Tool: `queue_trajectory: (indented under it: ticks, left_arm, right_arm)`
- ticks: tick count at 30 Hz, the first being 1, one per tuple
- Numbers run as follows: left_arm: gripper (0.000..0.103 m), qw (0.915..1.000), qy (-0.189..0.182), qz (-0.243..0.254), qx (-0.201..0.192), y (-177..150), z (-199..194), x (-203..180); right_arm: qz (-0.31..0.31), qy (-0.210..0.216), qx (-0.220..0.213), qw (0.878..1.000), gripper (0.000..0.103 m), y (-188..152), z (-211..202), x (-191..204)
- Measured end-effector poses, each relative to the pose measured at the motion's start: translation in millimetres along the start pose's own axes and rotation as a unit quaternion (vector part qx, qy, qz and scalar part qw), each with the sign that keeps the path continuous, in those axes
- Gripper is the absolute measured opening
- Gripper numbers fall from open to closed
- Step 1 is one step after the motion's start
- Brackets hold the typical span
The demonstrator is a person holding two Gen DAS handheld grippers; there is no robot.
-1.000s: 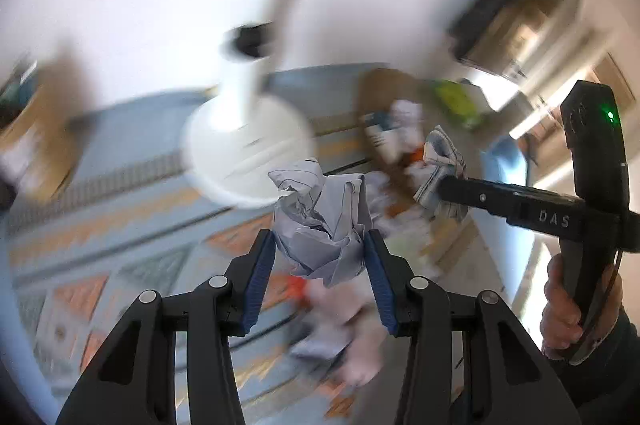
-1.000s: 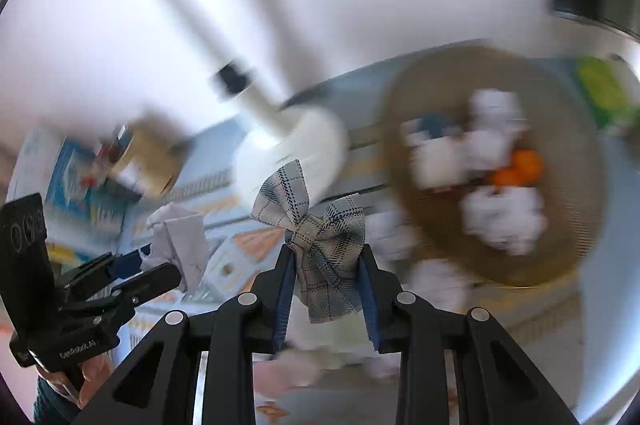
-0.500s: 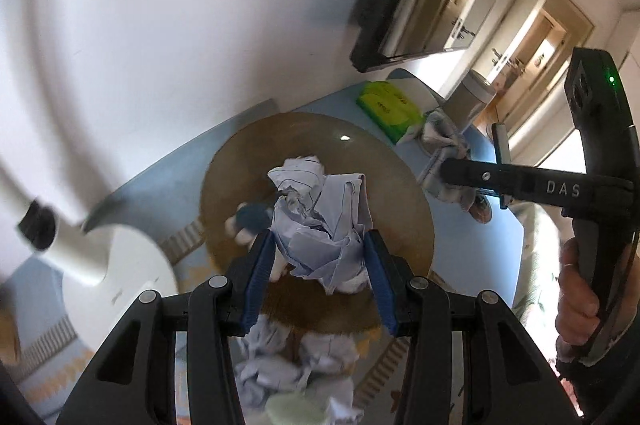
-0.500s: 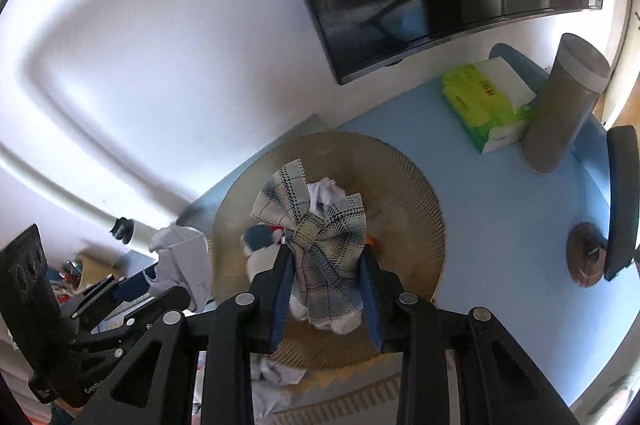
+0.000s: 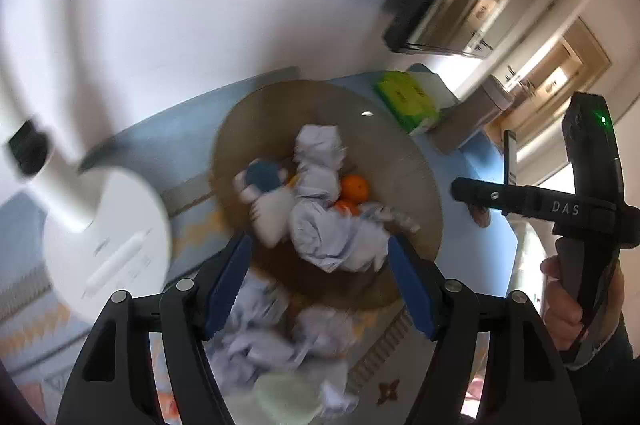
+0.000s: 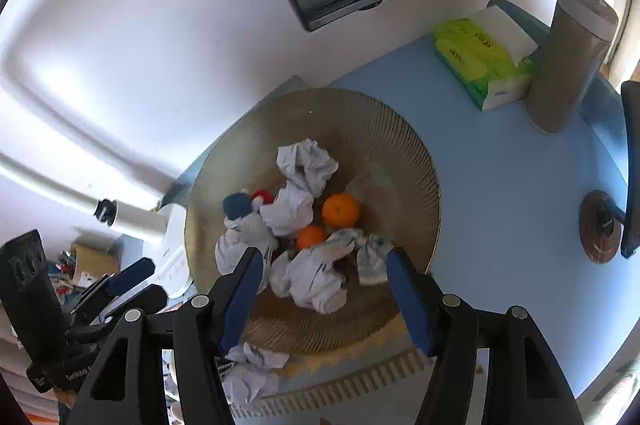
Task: Organize objects
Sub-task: 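Move both open tools back toward the plush toys in the pile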
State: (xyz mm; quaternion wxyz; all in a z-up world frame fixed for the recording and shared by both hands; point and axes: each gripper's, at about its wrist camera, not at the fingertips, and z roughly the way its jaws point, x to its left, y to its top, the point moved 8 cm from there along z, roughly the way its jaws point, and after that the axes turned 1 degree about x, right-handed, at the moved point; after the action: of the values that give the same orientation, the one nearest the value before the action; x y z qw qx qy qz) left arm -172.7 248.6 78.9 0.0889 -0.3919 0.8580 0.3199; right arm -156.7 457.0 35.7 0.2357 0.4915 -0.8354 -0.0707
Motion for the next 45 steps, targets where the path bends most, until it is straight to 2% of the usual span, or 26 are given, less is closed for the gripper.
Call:
queue_trajectory:
  ticks: [5, 9, 12, 17, 20, 26, 30, 33, 35, 37, 38, 39, 42, 44, 45]
  left_arm:
    - [0.069, 0.9982, 0.017, -0.055, -0.013, -31, -36, 43]
    - [0.069, 0.9933, 0.047, -0.097, -0.043, -57, -75, 76]
    - [0.069, 0.9907, 0.05, -0.12, -0.042, -79, -91, 93]
    - [0.069, 0.9874, 0.047, -0.15, -0.021, -120, -96, 112]
    - [0.069, 0.9884, 0.038, -0.147, -0.004, -139, -93, 109]
    - [0.069, 0.9961, 0.018, -0.075, 0.043, -168, -81, 76]
    - [0.069, 0.9972, 0.023, -0.05, 0.051, -176, -76, 63]
    - [0.069, 0.9968, 0.028, -0.048, 0.058, -180, -73, 67]
    - [0.069, 0.9963, 0.024, -0.053, 0.062, -182, -72, 71]
    - [0.069, 0.9967, 0.014, -0.05, 0.062, -182, -74, 69]
    - [0.069, 0.9971, 0.003, -0.044, 0.061, -182, -75, 65]
    - [0.069, 0.9974, -0.006, -0.037, 0.061, -181, -76, 61]
    - [0.069, 0.9969, -0.024, -0.015, 0.073, -182, -70, 48]
    - [0.069, 0.9963, -0.022, 0.0, 0.083, -184, -60, 41]
    - [0.069, 0.9957, -0.021, 0.007, 0.09, -185, -54, 38]
  right_arm:
    - [-0.021, 0.009, 0.012, 1.0, 0.063, -22, -3, 22]
    - [-0.043, 0.021, 0.028, 0.998, 0.063, -47, -3, 47]
    - [-0.054, 0.042, 0.042, 0.997, 0.063, -64, -3, 68]
    - [-0.085, 0.043, 0.053, 0.994, 0.063, -87, -4, 96]
    - [-0.103, 0.051, 0.069, 0.991, 0.063, -107, 1, 116]
    - [-0.131, 0.055, 0.117, 0.983, 0.063, -149, 26, 144]
    - [-0.139, 0.048, 0.126, 0.981, 0.063, -158, 36, 148]
    - [-0.168, 0.042, 0.124, 0.977, 0.063, -154, 40, 161]
    - [-0.207, 0.035, 0.129, 0.969, 0.063, -156, 43, 172]
    - [-0.29, 0.007, 0.137, 0.947, 0.063, -163, 50, 185]
    - [-0.348, -0.018, 0.135, 0.927, 0.063, -167, 54, 192]
    - [-0.378, -0.028, 0.133, 0.916, 0.063, -169, 56, 196]
    - [-0.442, -0.035, 0.138, 0.885, 0.063, -170, 68, 205]
    - [-0.468, -0.029, 0.162, 0.868, 0.063, -173, 81, 207]
    - [-0.485, -0.033, 0.18, 0.855, 0.063, -176, 91, 205]
